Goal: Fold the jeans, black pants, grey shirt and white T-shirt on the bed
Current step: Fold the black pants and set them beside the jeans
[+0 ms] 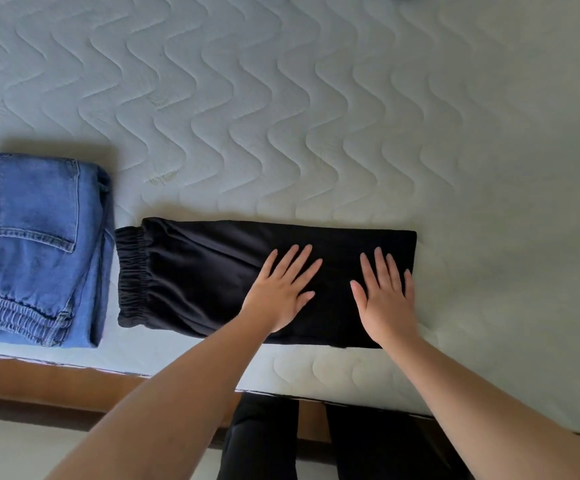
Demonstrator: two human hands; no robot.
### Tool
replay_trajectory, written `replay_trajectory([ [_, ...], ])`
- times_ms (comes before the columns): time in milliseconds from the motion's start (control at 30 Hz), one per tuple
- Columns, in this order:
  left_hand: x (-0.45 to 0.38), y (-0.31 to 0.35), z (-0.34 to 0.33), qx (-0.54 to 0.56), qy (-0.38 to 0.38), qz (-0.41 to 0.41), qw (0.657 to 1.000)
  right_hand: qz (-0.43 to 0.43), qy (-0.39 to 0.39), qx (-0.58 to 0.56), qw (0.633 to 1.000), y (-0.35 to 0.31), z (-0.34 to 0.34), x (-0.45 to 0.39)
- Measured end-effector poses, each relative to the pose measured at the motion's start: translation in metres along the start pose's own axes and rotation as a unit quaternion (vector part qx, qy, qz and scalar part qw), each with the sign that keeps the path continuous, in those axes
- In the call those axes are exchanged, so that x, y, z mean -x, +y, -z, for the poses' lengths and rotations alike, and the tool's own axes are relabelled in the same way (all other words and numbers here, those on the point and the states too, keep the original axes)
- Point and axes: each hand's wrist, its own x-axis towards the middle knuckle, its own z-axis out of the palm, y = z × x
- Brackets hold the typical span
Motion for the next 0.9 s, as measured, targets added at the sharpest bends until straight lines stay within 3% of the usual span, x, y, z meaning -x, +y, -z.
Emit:
replay_trajectory([
  [100,0.004,0.003,-0.004,-0.018,0.007,0.003,1.0,-0.098,0.062,-0.083,0.99,0.028,0.004,0.006],
  [167,0.007,0.007,-0.005,-0.02,0.01,0.007,1.0,-0.192,0.132,-0.201,0.951,0.04,0.008,0.001],
  [233,0.009,0.015,-0.006,-0.014,0.008,0.021,1.0,-0.245,0.128,-0.264,0.924,0.046,0.013,-0.013],
  [400,0.005,0.03,-0.006,-0.028,-0.018,0.051,0.998,-0.2,-0.002,-0.218,0.955,0.051,0.021,-0.033],
  [567,-0.004,0.044,0.001,-0.032,-0.031,0.058,0.997,-0.126,0.032,-0.284,0.95,0.064,0.024,-0.03],
  [767,-0.046,0.095,0.02,-0.015,-0.029,-0.032,0.999,-0.168,0.077,-0.298,0.937,0.142,0.026,-0.015],
  [900,-0.067,0.129,0.021,-0.02,-0.045,-0.057,0.997,-0.178,0.045,-0.314,0.932,0.199,0.022,-0.003],
])
